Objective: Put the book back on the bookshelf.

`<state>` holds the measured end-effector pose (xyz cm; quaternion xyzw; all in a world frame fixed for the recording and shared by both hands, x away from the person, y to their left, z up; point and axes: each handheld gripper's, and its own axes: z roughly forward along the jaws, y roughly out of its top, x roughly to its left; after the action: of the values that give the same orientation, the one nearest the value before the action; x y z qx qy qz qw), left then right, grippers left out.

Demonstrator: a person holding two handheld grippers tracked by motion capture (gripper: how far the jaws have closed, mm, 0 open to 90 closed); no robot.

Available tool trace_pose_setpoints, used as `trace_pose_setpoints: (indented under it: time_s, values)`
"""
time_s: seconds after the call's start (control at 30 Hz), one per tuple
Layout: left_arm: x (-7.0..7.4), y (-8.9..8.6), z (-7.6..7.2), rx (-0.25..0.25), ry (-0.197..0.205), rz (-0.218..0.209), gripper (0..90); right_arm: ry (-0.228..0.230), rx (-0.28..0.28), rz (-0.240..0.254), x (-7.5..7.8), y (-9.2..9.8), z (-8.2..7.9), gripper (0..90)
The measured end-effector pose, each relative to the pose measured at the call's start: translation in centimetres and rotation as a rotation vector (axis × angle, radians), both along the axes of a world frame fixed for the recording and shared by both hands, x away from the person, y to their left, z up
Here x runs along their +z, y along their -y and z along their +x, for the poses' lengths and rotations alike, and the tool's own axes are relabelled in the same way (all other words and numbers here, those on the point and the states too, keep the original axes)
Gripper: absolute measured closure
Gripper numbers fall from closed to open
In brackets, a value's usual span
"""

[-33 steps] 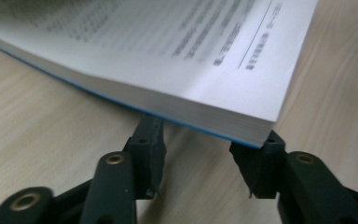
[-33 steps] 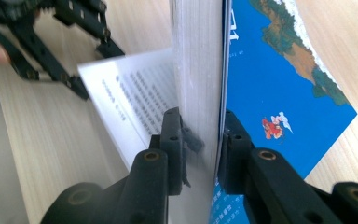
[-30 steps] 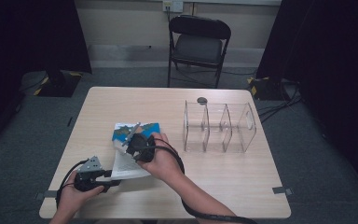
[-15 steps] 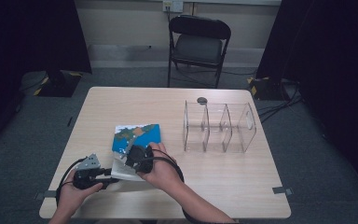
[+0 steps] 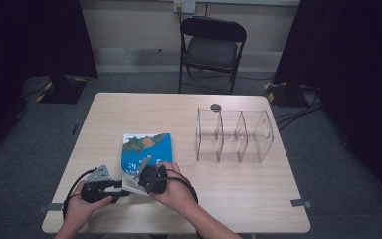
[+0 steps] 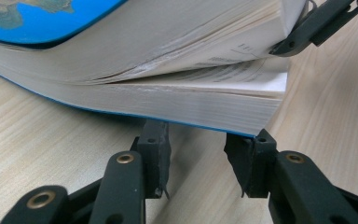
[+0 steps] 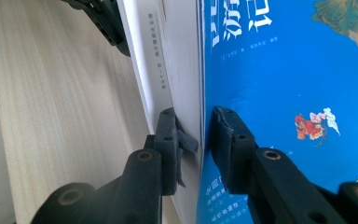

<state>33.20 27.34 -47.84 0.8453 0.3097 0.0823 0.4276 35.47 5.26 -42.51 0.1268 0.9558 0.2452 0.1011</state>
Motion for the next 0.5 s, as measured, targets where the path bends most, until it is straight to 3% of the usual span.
trace_pose_setpoints:
  time_s: [0.13,0.33,0.5]
  values:
    - [0.0,0.0,0.1,-0.002,-0.005,0.002,60.0,-0.014,0.0,0.032,-0.2,0.4,0.1,70.7]
    - [0.0,0.0,0.1,-0.001,-0.02,0.008,60.0,-0.059,0.001,0.083,-0.9,0.7,0.0,62.1]
    - [-0.2,-0.1,0.1,-0.006,-0.035,0.022,60.0,-0.09,0.015,0.153,-1.8,1.4,-0.1,44.8]
